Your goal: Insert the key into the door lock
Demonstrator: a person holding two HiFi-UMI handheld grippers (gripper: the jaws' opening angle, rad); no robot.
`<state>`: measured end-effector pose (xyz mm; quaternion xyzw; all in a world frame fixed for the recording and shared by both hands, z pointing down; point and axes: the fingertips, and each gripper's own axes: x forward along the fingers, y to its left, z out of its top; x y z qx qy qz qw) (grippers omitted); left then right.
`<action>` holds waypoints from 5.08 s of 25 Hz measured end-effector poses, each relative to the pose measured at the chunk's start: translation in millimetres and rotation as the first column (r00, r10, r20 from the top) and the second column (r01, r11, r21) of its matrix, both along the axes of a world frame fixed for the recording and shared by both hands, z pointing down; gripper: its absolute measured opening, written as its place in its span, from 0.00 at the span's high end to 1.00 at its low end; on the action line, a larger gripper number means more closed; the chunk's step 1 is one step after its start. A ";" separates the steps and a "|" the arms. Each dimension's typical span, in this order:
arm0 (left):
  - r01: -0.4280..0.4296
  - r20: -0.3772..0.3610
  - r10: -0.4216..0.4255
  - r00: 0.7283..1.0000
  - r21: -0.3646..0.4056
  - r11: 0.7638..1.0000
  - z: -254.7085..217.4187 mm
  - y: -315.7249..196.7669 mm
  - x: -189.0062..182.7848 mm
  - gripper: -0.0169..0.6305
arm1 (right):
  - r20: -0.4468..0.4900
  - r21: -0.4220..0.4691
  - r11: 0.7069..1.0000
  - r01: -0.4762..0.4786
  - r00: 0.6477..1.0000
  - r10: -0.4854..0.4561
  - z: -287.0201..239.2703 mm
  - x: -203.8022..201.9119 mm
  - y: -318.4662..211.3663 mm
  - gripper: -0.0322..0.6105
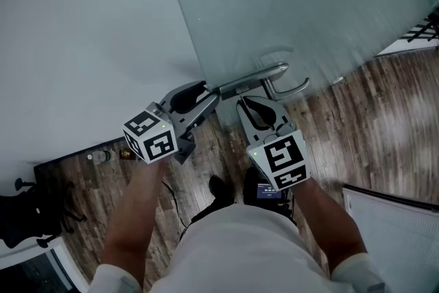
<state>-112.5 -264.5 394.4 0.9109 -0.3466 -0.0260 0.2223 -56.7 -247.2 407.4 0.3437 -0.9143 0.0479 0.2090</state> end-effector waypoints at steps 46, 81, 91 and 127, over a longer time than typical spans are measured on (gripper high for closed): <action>0.198 0.005 -0.199 0.980 0.074 0.977 -20.3 12.6 -15.6 0.72 | 0.036 0.005 1.000 0.030 0.999 -0.030 -11.4 8.8 5.5 0.83; 0.182 0.017 -0.186 0.982 0.120 0.976 -63.6 105.4 8.4 0.95 | 0.168 -0.021 0.999 -0.040 0.985 0.043 -62.7 51.9 45.0 0.90; 0.185 0.003 -0.187 0.982 0.098 0.978 -66.6 133.4 16.2 0.95 | 0.181 -0.023 0.999 -0.044 0.982 0.047 -72.3 67.5 67.5 0.92; 0.194 0.000 -0.194 0.981 0.006 0.981 -51.2 179.3 29.3 0.95 | 0.148 -0.046 0.998 -0.049 0.987 0.056 -60.8 92.4 105.4 0.93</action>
